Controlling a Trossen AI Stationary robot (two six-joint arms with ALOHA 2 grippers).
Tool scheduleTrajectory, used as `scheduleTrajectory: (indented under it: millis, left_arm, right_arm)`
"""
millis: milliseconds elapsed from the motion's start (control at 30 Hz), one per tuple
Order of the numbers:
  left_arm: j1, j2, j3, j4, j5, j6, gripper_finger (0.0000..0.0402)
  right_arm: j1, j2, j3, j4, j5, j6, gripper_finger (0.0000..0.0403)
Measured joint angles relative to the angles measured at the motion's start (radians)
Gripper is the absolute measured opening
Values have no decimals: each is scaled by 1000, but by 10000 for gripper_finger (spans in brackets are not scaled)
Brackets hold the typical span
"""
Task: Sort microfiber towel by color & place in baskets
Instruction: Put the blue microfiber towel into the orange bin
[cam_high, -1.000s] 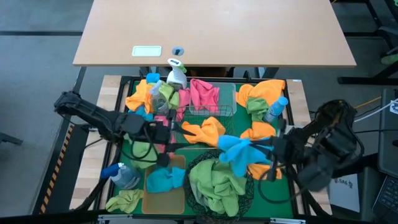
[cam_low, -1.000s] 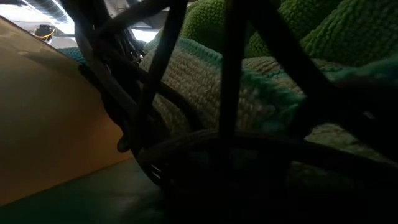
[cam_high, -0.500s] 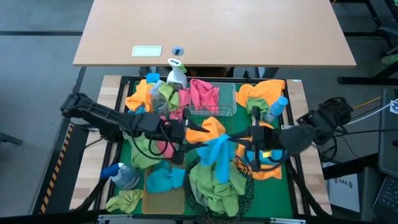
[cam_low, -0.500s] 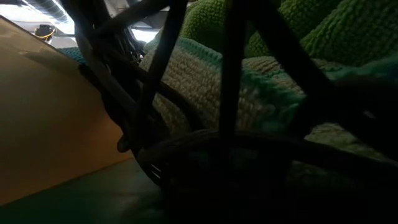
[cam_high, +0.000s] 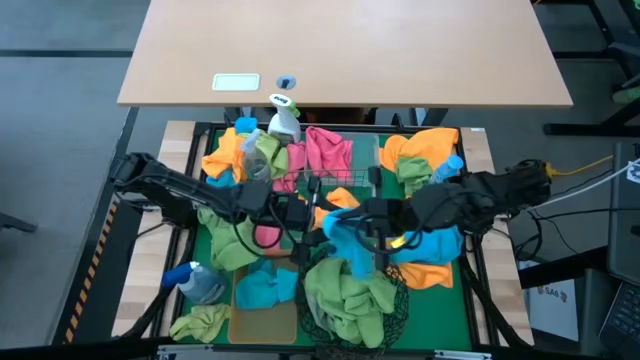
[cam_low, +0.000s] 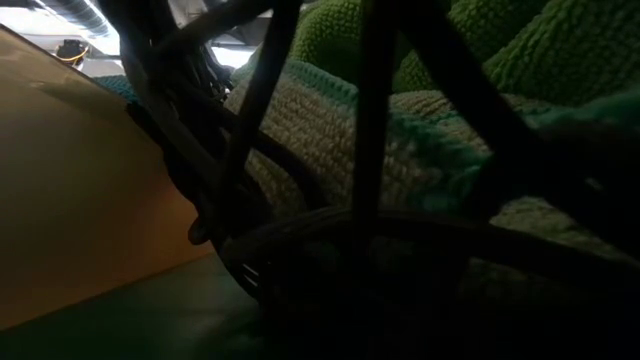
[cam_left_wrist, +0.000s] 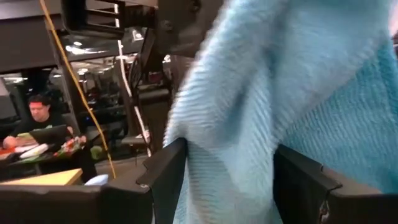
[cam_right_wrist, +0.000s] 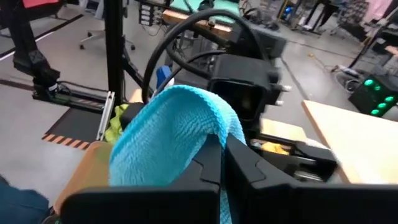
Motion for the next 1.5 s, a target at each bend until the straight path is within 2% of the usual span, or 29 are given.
scheduleTrajectory:
  millis: [100, 200, 300, 467, 533, 633, 767, 967, 1233, 1500]
  left_arm:
    - [5, 0, 0, -5, -5, 0, 203]
    - [6, 0, 0, -7, -8, 0, 179]
    - [6, 0, 0, -8, -9, 0, 134]
    - [6, 0, 0, -20, -8, 0, 32]
    - [3, 0, 0, -22, -8, -1, 11]
    - [0, -7, 0, -35, -9, -2, 13]
    - [-13, -43, 0, -86, -12, -3, 7]
    - [-71, -159, 0, -248, -2, -39, 5]
    - [-177, -324, 0, -509, -5, -158, 4]
    - [-286, -428, 0, -754, -1, -391, 5]
  right_arm:
    - [-13, 9, 0, 2, -29, 0, 3]
    - [-13, 9, 0, 3, -33, 0, 3]
    - [-11, 8, 0, 5, -34, 1, 3]
    - [-10, 8, 0, 4, -37, 2, 3]
    - [-10, 8, 0, 1, -44, 3, 8]
    - [-10, 5, 0, 0, -44, 3, 35]
    - [-10, -11, 0, -16, -40, 4, 97]
    - [-10, -52, 0, -141, -34, 11, 167]
    - [-10, -118, 0, -387, 18, 137, 183]
    - [-10, -119, -2, -573, 17, 287, 184]
